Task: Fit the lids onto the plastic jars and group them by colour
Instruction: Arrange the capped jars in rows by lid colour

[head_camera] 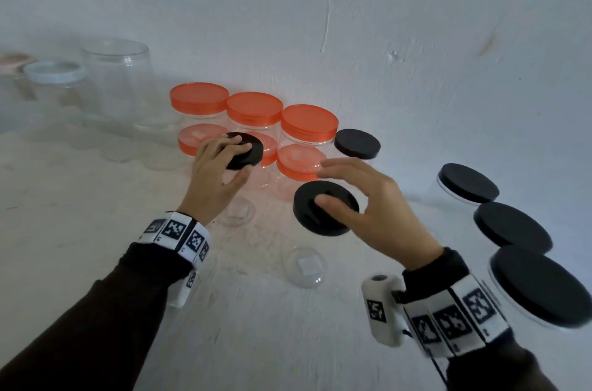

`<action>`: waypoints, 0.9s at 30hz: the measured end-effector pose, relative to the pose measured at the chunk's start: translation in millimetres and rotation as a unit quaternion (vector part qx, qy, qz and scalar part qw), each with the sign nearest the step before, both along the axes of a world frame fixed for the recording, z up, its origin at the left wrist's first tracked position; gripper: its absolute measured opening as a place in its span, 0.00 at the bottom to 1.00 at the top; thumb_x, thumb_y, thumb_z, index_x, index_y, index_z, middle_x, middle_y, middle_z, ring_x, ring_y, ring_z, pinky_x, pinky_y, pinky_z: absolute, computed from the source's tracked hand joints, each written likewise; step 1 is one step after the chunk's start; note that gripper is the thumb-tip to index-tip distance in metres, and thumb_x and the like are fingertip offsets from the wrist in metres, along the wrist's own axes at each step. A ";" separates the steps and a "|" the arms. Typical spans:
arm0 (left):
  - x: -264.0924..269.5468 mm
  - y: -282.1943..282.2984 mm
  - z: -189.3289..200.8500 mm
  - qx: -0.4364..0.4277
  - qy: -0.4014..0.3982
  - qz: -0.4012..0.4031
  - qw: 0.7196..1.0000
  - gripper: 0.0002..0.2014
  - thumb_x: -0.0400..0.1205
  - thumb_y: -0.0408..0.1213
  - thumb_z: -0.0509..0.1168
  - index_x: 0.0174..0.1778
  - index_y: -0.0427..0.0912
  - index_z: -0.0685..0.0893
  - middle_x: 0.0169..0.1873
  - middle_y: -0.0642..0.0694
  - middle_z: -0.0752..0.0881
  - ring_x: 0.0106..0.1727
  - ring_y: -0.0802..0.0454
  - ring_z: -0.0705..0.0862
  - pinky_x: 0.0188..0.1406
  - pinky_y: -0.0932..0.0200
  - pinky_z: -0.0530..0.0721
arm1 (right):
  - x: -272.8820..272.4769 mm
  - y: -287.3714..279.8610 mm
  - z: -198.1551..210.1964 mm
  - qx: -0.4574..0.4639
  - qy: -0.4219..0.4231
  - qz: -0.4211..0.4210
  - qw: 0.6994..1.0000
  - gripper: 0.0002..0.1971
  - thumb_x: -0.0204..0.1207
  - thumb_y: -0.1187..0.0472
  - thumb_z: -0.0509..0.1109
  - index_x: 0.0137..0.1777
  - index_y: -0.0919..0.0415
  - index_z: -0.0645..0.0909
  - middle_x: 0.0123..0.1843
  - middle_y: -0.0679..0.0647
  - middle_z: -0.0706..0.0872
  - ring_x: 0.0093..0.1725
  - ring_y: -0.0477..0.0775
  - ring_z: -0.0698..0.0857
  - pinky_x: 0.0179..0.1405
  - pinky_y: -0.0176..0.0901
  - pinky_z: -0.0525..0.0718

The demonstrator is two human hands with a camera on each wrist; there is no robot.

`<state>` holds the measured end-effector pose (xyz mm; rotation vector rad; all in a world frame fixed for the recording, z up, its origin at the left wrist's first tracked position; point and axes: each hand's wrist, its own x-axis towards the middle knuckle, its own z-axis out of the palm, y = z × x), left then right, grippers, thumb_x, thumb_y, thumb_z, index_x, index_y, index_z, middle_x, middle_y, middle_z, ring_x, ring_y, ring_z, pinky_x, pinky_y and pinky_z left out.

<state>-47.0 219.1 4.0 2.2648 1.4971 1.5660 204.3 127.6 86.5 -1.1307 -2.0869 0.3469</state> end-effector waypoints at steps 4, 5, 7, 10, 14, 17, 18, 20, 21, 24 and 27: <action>0.1 -0.6 0.9 0.003 0.008 -0.002 1.000 0.27 0.77 0.55 0.57 0.63 0.40 0.82 0.63 0.44 0.78 0.66 0.55 0.65 0.67 0.71 0.55 | -2.1 -8.2 -19.6 -0.005 -0.189 0.018 0.982 0.35 0.66 0.38 0.68 0.72 0.49 0.72 0.75 0.45 0.70 0.75 0.47 0.65 0.68 0.46 0.71; 0.2 -0.8 1.2 0.002 0.009 -0.002 1.000 0.27 0.77 0.55 0.57 0.63 0.40 0.82 0.63 0.44 0.78 0.67 0.54 0.65 0.67 0.67 0.56 | -2.2 -8.3 -23.7 -0.004 -0.193 0.012 0.981 0.35 0.67 0.42 0.72 0.74 0.50 0.71 0.76 0.45 0.69 0.76 0.48 0.62 0.68 0.50 0.72; 0.2 -0.9 1.7 0.000 0.009 -0.003 1.000 0.27 0.77 0.55 0.57 0.63 0.39 0.82 0.63 0.44 0.78 0.68 0.50 0.66 0.68 0.62 0.58 | -2.1 -7.9 -30.5 0.022 -0.179 -0.007 0.984 0.34 0.67 0.49 0.75 0.74 0.52 0.71 0.76 0.48 0.70 0.76 0.50 0.62 0.65 0.53 0.75; -0.4 0.4 0.5 0.001 0.006 -0.006 1.000 0.26 0.78 0.54 0.57 0.63 0.39 0.82 0.62 0.44 0.78 0.69 0.49 0.66 0.69 0.61 0.59 | 2.0 -2.3 -38.2 0.059 -0.176 -0.055 0.981 0.34 0.65 0.52 0.77 0.72 0.55 0.74 0.74 0.53 0.74 0.74 0.55 0.66 0.63 0.53 0.75; -0.9 2.1 -1.2 0.014 0.006 -0.012 1.000 0.25 0.78 0.53 0.58 0.62 0.38 0.82 0.62 0.44 0.79 0.68 0.53 0.66 0.70 0.66 0.58 | 19.3 13.5 -44.2 0.100 -0.195 -0.168 0.961 0.34 0.58 0.59 0.83 0.66 0.61 0.79 0.63 0.63 0.80 0.63 0.67 0.75 0.58 0.61 0.78; -0.9 2.2 -1.1 0.012 0.000 -0.011 1.000 0.25 0.78 0.52 0.59 0.62 0.38 0.82 0.62 0.44 0.79 0.69 0.51 0.67 0.70 0.57 0.61 | 32.3 24.4 -39.2 0.078 -0.206 -0.261 0.940 0.33 0.62 0.60 0.81 0.69 0.62 0.77 0.61 0.64 0.77 0.60 0.68 0.75 0.59 0.59 0.77; -0.5 2.0 -0.9 0.011 0.000 -0.010 1.000 0.25 0.78 0.52 0.59 0.62 0.38 0.82 0.62 0.44 0.79 0.69 0.49 0.67 0.70 0.55 0.62 | 36.9 28.0 -38.9 0.069 -0.216 -0.280 0.933 0.32 0.65 0.60 0.80 0.70 0.62 0.75 0.62 0.64 0.77 0.61 0.67 0.74 0.61 0.57 0.75; 0.1 1.7 -1.1 0.013 0.001 -0.008 1.000 0.24 0.77 0.51 0.59 0.62 0.39 0.82 0.62 0.44 0.79 0.69 0.49 0.67 0.70 0.54 0.62 | 44.7 35.0 -41.0 0.071 -0.223 -0.307 0.922 0.32 0.66 0.62 0.79 0.71 0.63 0.74 0.63 0.65 0.77 0.63 0.67 0.75 0.64 0.57 0.73; 0.2 1.7 -1.0 0.016 0.002 -0.007 1.000 0.24 0.77 0.51 0.59 0.62 0.38 0.83 0.61 0.44 0.79 0.69 0.49 0.67 0.70 0.54 0.62 | 47.8 38.7 -43.3 0.082 -0.219 -0.318 0.919 0.32 0.65 0.64 0.80 0.70 0.65 0.75 0.62 0.66 0.78 0.62 0.68 0.76 0.65 0.59 0.73; 0.3 0.7 -0.1 0.018 0.002 -0.006 1.000 0.24 0.77 0.51 0.59 0.61 0.38 0.83 0.61 0.44 0.79 0.68 0.49 0.68 0.69 0.55 0.62 | 53.0 51.4 -52.3 0.110 -0.206 -0.341 0.911 0.33 0.59 0.69 0.82 0.66 0.69 0.78 0.59 0.70 0.81 0.60 0.73 0.80 0.66 0.67 0.72; 1.2 -0.7 0.6 0.014 -0.001 -0.007 1.000 0.24 0.77 0.51 0.59 0.61 0.38 0.83 0.61 0.44 0.79 0.69 0.48 0.68 0.69 0.54 0.62 | 57.3 63.1 -58.9 0.141 -0.203 -0.346 0.905 0.34 0.53 0.71 0.84 0.62 0.71 0.80 0.56 0.71 0.83 0.58 0.74 0.82 0.62 0.69 0.74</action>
